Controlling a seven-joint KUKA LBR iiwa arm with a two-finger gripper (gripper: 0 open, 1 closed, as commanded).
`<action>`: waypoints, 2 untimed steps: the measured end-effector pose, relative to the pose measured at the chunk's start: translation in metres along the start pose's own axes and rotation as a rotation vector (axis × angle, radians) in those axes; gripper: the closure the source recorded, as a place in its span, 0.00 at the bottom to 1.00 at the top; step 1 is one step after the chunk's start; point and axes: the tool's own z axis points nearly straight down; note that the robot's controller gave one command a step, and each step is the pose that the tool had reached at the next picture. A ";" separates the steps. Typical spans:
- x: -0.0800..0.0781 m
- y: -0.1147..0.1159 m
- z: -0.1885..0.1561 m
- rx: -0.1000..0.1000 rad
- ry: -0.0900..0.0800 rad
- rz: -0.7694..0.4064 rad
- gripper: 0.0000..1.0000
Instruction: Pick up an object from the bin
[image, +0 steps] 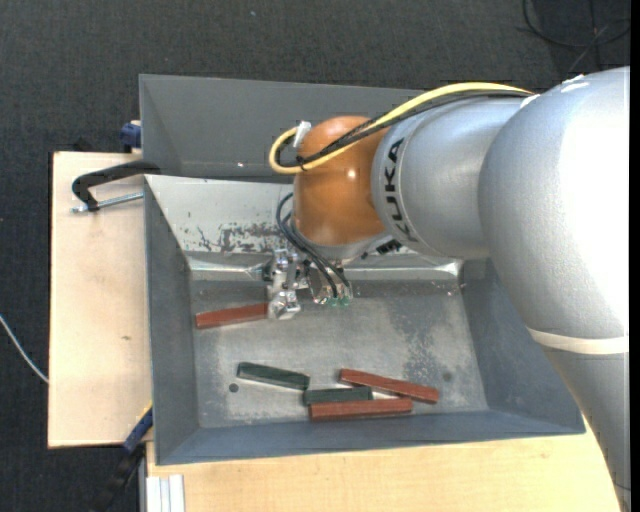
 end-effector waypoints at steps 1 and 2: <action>0.005 -0.004 -0.001 -0.002 -0.006 0.000 1.00; 0.007 -0.001 -0.047 0.001 0.013 0.025 1.00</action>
Offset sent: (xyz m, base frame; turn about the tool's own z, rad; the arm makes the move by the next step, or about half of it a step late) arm -0.0034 0.0021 0.1045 0.0500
